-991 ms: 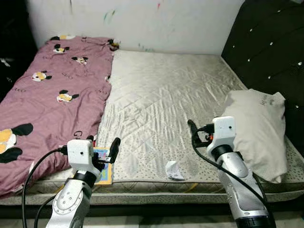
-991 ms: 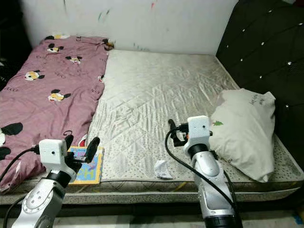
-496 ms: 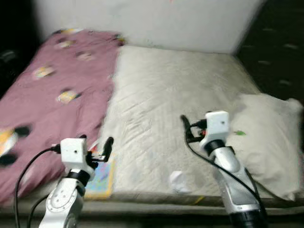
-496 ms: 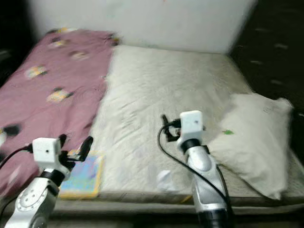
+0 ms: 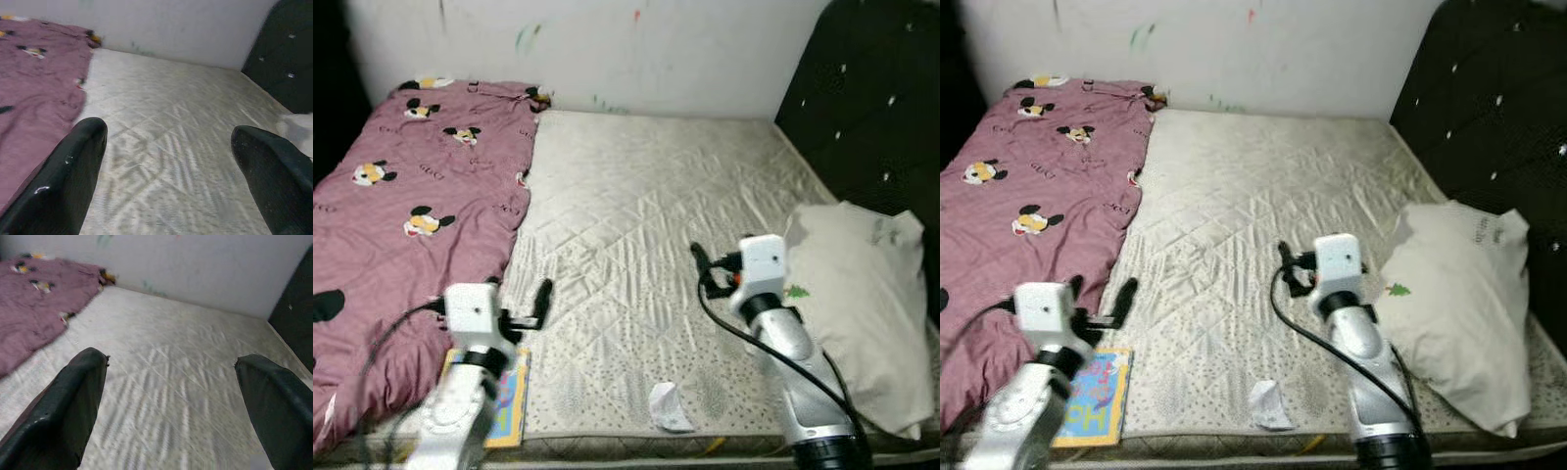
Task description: Clean up the room
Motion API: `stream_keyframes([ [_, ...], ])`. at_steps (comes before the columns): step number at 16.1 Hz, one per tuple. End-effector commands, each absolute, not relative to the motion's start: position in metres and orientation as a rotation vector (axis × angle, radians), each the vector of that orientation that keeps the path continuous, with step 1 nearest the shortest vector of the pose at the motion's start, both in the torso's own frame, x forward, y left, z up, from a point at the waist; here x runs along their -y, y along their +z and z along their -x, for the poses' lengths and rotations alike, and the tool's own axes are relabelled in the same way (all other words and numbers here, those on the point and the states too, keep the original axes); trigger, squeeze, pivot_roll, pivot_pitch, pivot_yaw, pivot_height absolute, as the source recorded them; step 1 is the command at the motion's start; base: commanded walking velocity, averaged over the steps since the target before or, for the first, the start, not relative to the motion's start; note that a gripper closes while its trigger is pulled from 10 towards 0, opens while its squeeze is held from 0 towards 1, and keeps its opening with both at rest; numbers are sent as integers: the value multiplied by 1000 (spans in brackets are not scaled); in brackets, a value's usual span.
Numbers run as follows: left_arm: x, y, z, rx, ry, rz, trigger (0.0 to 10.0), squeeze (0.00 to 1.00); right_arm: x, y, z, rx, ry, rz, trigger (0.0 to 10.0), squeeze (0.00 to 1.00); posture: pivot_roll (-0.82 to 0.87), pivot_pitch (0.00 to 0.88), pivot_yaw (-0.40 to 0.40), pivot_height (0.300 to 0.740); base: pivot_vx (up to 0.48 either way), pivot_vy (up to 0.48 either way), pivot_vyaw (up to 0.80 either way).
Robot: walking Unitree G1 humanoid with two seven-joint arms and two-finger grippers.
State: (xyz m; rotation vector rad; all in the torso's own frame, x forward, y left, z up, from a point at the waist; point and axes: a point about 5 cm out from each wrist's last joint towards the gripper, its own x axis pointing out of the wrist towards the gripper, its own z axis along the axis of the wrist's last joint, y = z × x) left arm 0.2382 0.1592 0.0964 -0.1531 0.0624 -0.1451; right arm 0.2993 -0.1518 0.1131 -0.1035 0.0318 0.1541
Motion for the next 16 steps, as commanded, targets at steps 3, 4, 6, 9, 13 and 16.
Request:
stream_keyframes([
  [3,-156,93,-241,-76,-150,141,10000,0,151,107,-303,-53,149,76,10000,0,-33,0,-67,740,0,0,-267],
  [4,-154,93,-243,-79,-152,141,10000,0,149,106,-306,-53,156,77,10000,0,-22,5,-70,740,0,0,-800],
  [6,-154,92,-243,-86,-159,139,10000,0,151,110,-309,-36,128,83,10000,0,-25,2,-77,740,0,0,-800],
  [9,-160,90,-242,-91,-136,145,10000,0,144,112,-306,-27,137,79,10000,0,-39,0,-64,740,0,0,0],
  [13,-163,99,-252,-50,-96,123,10000,0,130,117,-314,-2,229,64,10000,0,-26,0,-56,740,0,0,0],
  [16,-169,101,-246,-44,-83,102,10000,0,135,120,-314,-24,191,10,10000,0,-11,23,-71,740,0,0,0],
])
